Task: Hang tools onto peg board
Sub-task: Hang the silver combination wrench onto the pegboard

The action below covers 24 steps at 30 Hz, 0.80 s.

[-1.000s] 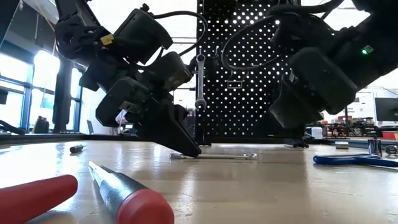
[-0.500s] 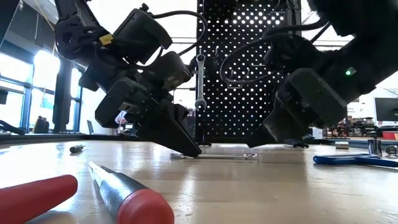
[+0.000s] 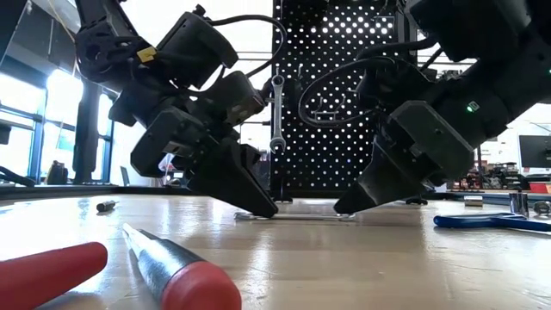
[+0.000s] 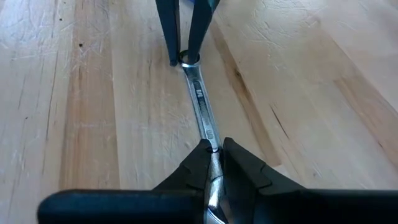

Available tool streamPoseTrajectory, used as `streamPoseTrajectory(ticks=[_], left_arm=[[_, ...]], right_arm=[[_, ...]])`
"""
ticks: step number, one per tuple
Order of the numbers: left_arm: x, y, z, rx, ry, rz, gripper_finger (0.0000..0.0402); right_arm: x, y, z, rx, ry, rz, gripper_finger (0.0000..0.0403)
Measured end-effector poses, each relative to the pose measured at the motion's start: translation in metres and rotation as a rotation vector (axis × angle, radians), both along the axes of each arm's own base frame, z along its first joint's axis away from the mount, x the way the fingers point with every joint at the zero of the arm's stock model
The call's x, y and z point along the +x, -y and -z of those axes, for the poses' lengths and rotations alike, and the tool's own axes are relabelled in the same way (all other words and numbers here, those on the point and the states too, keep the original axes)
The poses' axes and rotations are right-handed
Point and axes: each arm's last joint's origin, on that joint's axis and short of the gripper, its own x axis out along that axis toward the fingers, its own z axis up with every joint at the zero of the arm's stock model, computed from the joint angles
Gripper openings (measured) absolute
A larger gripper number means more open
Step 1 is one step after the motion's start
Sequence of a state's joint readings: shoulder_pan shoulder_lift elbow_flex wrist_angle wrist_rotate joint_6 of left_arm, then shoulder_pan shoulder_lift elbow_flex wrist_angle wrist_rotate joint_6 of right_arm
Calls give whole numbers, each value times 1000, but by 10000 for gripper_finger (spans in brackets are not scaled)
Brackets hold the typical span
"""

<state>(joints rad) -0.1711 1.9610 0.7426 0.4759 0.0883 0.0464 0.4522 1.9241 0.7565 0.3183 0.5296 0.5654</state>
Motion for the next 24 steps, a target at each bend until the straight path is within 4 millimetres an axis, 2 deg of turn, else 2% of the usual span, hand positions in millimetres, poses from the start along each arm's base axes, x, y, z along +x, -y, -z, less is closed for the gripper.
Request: streamPoseTrajectory(ticks=[6, 14, 19, 24], left_arm=[[-1, 0, -9, 4, 14, 2, 34], [-3, -1, -44, 33, 109, 7, 113], [-4, -1, -46, 42, 115, 18, 154], [-4, -1, -38, 50, 73, 25, 177]], right_arm=[[-1, -3, 10, 21, -1, 39, 35], [-1, -5, 11, 26, -8, 22, 34], [-1, -4, 11, 9, -5, 18, 34], [-1, -4, 11, 2, -4, 15, 34]])
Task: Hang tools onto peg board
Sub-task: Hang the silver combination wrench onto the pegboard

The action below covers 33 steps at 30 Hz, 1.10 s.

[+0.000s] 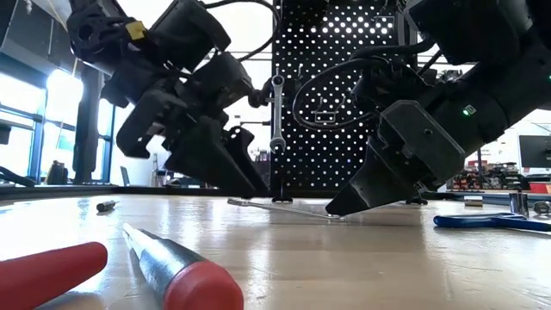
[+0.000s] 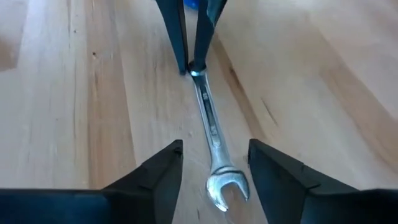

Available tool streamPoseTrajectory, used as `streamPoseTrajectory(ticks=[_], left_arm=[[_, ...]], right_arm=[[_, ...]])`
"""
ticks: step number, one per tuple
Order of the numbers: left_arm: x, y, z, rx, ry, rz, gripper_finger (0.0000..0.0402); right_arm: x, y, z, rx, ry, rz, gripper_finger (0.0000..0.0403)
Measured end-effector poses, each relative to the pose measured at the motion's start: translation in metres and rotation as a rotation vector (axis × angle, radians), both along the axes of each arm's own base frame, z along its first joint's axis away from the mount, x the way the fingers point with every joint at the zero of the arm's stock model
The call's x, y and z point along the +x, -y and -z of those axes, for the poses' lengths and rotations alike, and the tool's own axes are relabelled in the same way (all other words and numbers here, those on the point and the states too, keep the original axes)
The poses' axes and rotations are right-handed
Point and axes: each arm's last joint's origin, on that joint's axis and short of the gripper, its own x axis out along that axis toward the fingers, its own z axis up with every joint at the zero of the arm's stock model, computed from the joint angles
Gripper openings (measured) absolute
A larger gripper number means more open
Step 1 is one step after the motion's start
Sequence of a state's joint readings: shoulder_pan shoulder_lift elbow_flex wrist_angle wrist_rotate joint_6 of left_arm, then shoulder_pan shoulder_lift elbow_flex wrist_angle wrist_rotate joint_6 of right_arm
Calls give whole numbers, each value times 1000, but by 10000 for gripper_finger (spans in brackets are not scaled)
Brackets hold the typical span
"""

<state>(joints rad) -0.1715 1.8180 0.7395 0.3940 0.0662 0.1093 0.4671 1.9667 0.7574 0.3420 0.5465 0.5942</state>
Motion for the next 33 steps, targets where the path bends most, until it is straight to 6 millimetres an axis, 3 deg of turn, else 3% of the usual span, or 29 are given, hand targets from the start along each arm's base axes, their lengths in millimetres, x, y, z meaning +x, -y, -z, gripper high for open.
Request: streamPoseTrajectory(ticks=[11, 18, 33], left_arm=[[4, 1, 17, -25, -67, -1, 180], [11, 2, 12, 45, -89, 32, 79], [12, 3, 11, 87, -100, 68, 77]], right_arm=[[0, 0, 0, -3, 6, 4, 34], [0, 0, 0, -8, 10, 9, 34], [-1, -4, -6, -50, 37, -14, 43]])
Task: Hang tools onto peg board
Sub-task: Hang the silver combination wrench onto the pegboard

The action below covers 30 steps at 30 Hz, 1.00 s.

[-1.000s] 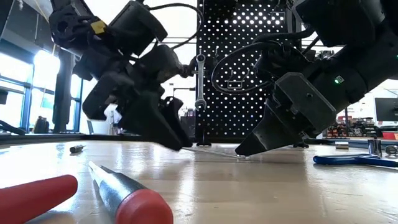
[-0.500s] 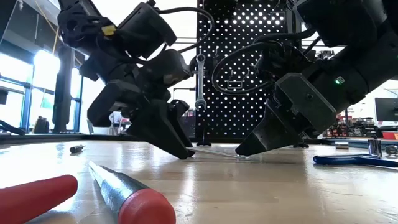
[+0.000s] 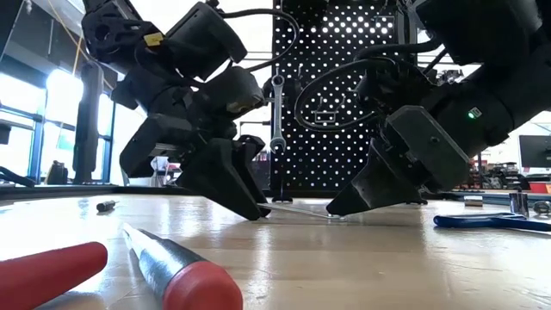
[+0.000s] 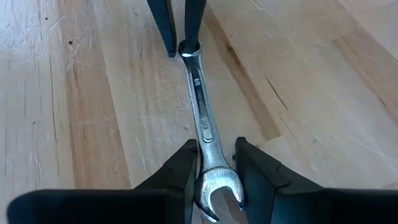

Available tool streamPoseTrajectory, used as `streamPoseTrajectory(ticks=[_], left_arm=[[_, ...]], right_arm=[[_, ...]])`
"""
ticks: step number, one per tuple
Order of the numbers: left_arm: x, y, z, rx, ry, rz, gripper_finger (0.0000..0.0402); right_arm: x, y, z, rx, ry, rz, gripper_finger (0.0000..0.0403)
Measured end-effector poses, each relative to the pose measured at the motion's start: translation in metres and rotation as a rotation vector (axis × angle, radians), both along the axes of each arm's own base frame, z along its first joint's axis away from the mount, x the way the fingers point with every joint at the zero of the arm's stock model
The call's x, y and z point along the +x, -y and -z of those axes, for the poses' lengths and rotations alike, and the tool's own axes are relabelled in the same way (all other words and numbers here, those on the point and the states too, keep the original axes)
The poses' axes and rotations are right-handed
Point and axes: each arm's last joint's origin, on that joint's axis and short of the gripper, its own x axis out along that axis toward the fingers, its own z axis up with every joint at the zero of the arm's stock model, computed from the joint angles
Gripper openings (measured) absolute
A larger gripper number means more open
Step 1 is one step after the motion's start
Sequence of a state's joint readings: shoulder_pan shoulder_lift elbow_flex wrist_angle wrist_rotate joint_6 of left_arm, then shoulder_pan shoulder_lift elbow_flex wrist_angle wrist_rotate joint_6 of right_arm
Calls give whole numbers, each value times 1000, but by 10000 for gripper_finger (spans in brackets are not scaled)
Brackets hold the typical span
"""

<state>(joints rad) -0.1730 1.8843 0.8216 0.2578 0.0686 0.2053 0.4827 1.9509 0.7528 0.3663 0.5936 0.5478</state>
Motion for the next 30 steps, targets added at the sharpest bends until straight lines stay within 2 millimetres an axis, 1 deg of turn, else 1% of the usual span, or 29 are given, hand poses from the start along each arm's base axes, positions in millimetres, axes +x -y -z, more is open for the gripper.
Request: streamPoseTrajectory(ticks=[6, 12, 17, 21, 23, 26, 30], left_arm=[[-3, -1, -8, 14, 9, 10, 77], [-3, -1, -28, 7, 77, 8, 77], [-6, -3, -47, 59, 134, -27, 77], [-8, -8, -64, 127, 195, -115, 77], [-9, -11, -75, 175, 246, -185, 77], [-11, -15, -88, 255, 305, -293, 77], [-15, -20, -103, 354, 372, -419, 77]], right_arm=[[-11, -4, -18, -59, -4, 7, 78], [-22, -9, -52, -81, 72, 55, 103], [-36, -14, -88, -123, 181, 109, 106], [-49, -14, -113, -139, 262, 146, 106], [-54, -16, -121, -147, 284, 145, 106], [-60, -18, -130, -166, 313, 145, 106], [-64, -22, -132, -192, 321, 140, 106]])
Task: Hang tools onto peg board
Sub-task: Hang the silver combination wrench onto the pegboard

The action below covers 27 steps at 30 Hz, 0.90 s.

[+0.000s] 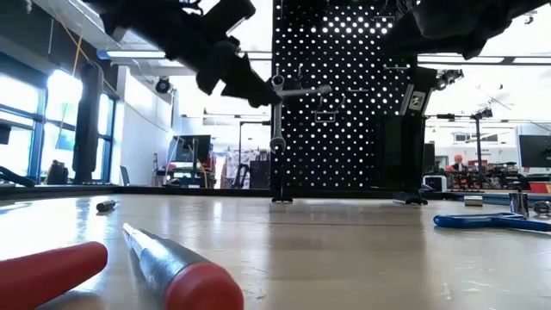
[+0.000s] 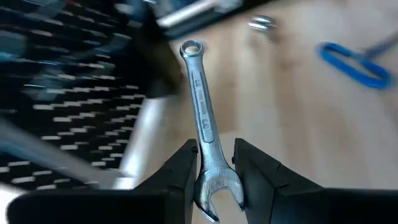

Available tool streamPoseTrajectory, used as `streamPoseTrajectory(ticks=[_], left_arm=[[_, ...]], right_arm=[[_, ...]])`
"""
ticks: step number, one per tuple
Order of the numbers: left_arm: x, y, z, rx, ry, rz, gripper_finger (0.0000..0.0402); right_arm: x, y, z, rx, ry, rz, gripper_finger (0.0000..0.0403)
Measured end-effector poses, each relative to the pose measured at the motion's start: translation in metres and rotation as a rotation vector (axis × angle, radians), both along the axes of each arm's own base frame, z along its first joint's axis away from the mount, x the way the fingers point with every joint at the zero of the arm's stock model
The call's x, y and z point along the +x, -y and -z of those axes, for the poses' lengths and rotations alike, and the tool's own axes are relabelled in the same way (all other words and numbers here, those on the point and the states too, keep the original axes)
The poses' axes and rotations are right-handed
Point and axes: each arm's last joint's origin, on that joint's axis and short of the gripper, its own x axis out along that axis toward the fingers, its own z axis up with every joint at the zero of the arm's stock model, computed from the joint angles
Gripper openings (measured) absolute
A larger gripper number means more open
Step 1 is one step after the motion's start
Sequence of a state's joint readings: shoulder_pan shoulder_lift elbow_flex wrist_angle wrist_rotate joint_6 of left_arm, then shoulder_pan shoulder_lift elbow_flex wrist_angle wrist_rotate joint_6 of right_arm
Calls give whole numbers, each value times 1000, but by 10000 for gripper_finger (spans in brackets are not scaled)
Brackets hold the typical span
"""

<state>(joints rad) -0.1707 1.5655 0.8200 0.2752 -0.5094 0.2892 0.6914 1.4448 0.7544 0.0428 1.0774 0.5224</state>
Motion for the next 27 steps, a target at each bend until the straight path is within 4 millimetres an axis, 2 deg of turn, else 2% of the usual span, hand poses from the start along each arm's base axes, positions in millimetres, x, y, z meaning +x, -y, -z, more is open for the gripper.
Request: streamPoseTrajectory(ticks=[7, 11, 22, 27], left_arm=[[-5, -7, -22, 139, 100, -200, 77], [-4, -8, -27, 185, 139, -253, 77], [-5, -12, -27, 255, 104, -304, 77], [-2, -7, -18, 370, 19, -288, 77]], right_arm=[[-4, -4, 1, 0, 0, -6, 106], [-5, -5, 1, -2, 0, -9, 106], [-5, -5, 1, -4, -6, -11, 106], [-5, -5, 1, 1, -3, -10, 106]])
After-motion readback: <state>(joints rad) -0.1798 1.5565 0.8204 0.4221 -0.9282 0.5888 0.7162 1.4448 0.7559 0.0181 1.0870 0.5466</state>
